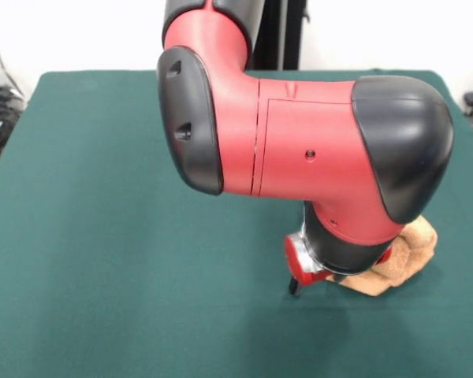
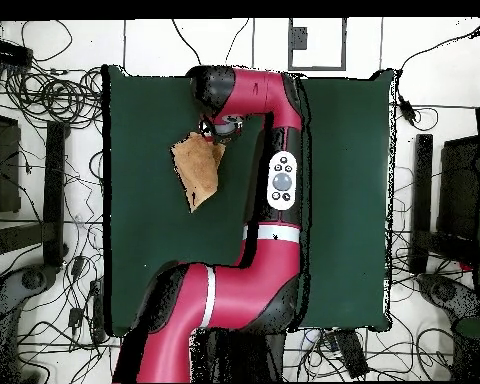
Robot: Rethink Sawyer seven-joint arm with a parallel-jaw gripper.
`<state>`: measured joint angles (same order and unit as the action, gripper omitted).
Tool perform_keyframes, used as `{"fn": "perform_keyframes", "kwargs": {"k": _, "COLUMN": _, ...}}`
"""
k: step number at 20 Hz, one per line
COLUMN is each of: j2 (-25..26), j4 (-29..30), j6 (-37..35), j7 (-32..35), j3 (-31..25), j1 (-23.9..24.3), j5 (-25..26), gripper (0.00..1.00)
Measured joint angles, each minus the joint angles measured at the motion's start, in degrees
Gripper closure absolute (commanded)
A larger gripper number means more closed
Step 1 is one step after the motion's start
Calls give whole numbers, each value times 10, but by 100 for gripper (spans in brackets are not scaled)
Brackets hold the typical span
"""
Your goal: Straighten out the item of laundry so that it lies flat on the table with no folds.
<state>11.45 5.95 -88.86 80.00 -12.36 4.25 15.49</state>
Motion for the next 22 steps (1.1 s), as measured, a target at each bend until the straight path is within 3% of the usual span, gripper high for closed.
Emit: {"fn": "perform_keyframes", "kwargs": {"k": 22, "j2": -37, "j4": 0, "j6": 35, "j7": 45, "j3": 1, "j1": -16, "j5": 16, "gripper": 0}}
